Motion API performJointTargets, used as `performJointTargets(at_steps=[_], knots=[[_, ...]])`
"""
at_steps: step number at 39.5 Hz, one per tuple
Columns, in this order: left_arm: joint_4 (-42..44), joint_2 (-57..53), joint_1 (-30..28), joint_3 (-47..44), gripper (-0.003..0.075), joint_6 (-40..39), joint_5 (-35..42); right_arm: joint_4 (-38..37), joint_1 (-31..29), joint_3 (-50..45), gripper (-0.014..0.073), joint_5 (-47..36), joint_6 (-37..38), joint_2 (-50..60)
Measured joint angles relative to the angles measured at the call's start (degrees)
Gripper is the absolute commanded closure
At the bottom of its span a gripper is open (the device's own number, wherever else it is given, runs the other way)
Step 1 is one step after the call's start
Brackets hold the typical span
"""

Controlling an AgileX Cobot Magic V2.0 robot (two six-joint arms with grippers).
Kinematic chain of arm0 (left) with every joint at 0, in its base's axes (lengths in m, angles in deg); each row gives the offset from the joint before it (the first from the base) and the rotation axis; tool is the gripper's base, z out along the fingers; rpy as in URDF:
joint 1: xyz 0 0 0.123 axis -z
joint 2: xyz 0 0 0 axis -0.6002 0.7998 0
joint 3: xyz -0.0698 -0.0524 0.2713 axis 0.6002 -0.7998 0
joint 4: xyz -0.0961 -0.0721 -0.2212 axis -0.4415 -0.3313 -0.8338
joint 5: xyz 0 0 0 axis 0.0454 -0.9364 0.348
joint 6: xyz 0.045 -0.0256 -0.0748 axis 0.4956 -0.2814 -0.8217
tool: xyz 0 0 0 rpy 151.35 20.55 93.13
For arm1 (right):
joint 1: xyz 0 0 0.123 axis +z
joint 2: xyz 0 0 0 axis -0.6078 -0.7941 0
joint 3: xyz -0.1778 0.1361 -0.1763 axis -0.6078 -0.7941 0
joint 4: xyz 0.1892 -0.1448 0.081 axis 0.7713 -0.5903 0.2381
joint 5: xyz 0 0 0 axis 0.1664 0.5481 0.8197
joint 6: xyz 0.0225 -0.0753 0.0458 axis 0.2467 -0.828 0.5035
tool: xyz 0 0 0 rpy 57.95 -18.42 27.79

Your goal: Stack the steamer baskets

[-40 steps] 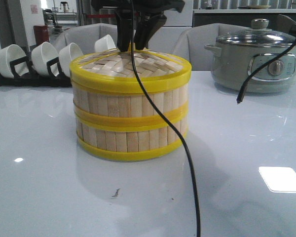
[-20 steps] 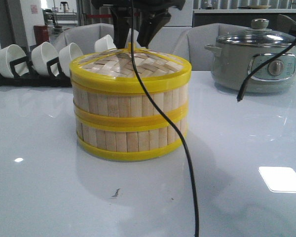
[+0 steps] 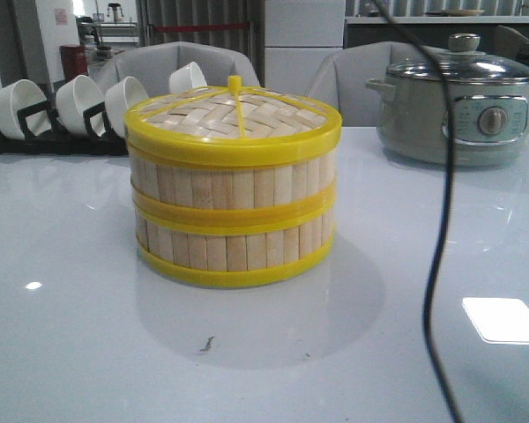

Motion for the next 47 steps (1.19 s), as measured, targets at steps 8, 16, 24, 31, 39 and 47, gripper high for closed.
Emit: performJointTargets(at_steps=[8,16,24,31,39,47], knots=[[0.00,0.00,0.00,0.00,0.0634,0.00,0.00,-0.11,-6.55,-18.07,0.0160,-9.80,0.13,18.28],[0.00,0.00,0.00,0.00,0.0634,0.00,0.00,-0.11,-12.12,-38.59,0.0160,-18.23,0.23,36.45],[0.00,0.00,0.00,0.00,0.0634,0.00,0.00,-0.11,-17.42,-59.94,0.0160,-24.99,0.23,53.85],[0.00,0.00,0.00,0.00,0.0634,0.00,0.00,-0.11,-19.91,-74.00,0.0160,-27.24,0.23,66.72],[0.00,0.00,0.00,0.00,0.0634,0.00,0.00,-0.11,-23.96,-84.79,0.0160,-28.63,0.23,78.30],[0.00,0.00,0.00,0.00,0.0634,0.00,0.00,0.25,-26.94,-92.16,0.0200,-29.82,0.35,83.12]])
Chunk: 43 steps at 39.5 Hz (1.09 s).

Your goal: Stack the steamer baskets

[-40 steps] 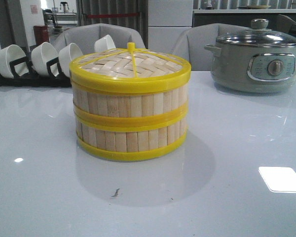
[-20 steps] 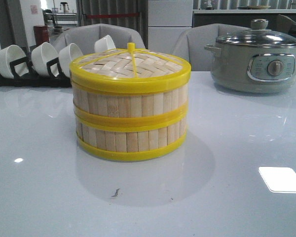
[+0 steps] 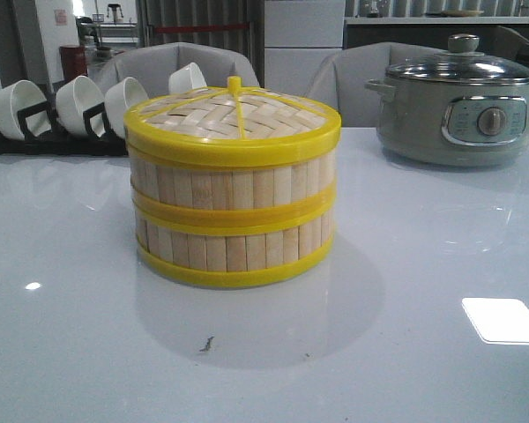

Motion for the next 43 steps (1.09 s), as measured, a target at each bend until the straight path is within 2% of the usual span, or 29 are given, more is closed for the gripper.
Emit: performJointTargets(at_steps=[3,5,7,9,12,43], knots=[[0.00,0.00,0.00,0.00,0.0634,0.00,0.00,0.87,-0.12,-1.81,0.0295,-0.67,0.00,0.40],[0.00,0.00,0.00,0.00,0.0634,0.00,0.00,2.07,-0.12,-2.48,0.0412,-1.15,0.00,0.49],[0.00,0.00,0.00,0.00,0.0634,0.00,0.00,2.61,-0.12,-3.13,0.0568,-1.19,0.00,0.49],[0.00,0.00,0.00,0.00,0.0634,0.00,0.00,2.88,-0.12,-3.35,0.0518,-1.19,0.00,0.49],[0.00,0.00,0.00,0.00,0.0634,0.00,0.00,3.08,-0.12,-3.42,0.0548,-1.47,0.00,0.49],[0.00,0.00,0.00,0.00,0.0634,0.00,0.00,3.76,-0.12,-3.55,0.0545,-1.77,0.00,0.49]])
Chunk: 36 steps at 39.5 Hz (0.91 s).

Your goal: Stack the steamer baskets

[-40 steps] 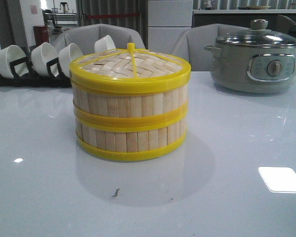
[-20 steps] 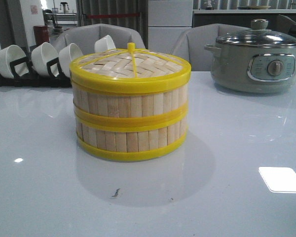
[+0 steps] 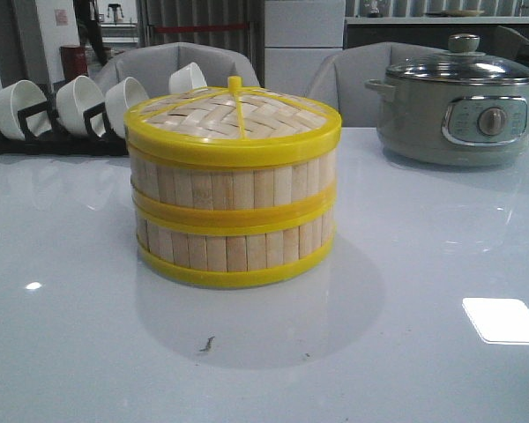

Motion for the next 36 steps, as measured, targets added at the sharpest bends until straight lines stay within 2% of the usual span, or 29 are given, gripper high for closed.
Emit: performJointTargets(at_steps=[16,36], knots=[[0.00,0.00,0.00,0.00,0.0634,0.00,0.00,0.00,0.00,0.00,0.0545,0.00,0.00,0.00],[-0.26,-2.89,0.00,-0.82,0.0634,0.00,3.85,0.10,0.00,0.00,0.0545,0.00,0.00,0.00]])
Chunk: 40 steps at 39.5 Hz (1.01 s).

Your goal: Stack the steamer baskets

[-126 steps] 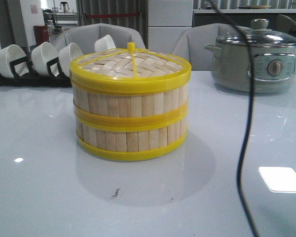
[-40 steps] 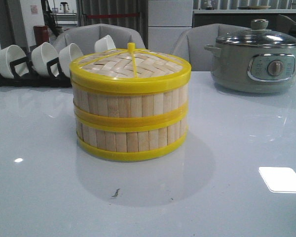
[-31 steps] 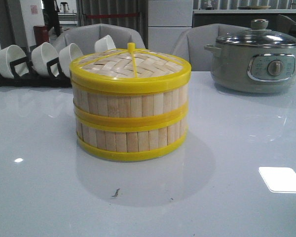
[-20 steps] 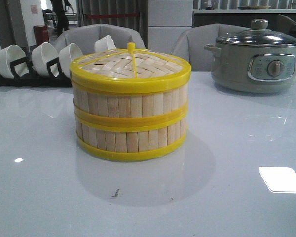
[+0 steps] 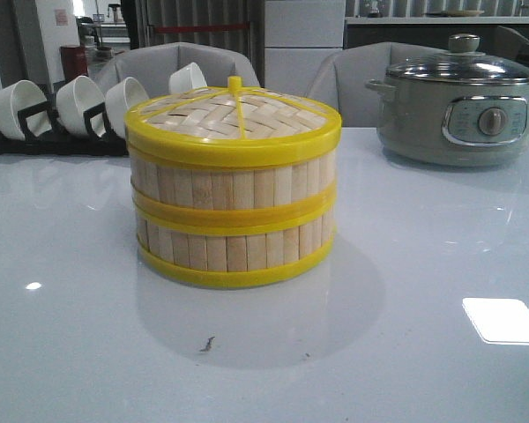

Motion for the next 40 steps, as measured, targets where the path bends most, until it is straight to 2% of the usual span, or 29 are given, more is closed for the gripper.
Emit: performJointTargets(at_steps=[5,15,22,29,40], knots=[[-1.07,-5.00,-0.22,-5.07,0.0634,0.00,8.12,0.00,0.00,0.00,0.0545,0.00,0.00,0.00],[-4.62,-18.15,-1.44,-26.09,0.0634,0.00,30.77,0.00,0.00,0.00,0.0545,0.00,0.00,0.00],[-5.84,-24.14,-1.68,-37.14,0.0634,0.00,42.17,0.00,0.00,0.00,0.0545,0.00,0.00,0.00],[-6.28,-29.27,-2.09,-39.17,0.0634,0.64,42.16,0.00,0.00,0.00,0.0545,0.00,0.00,0.00],[-3.84,-29.44,-4.40,-39.17,0.0634,1.04,40.29,0.09,0.00,0.00,0.0545,0.00,0.00,0.00]])
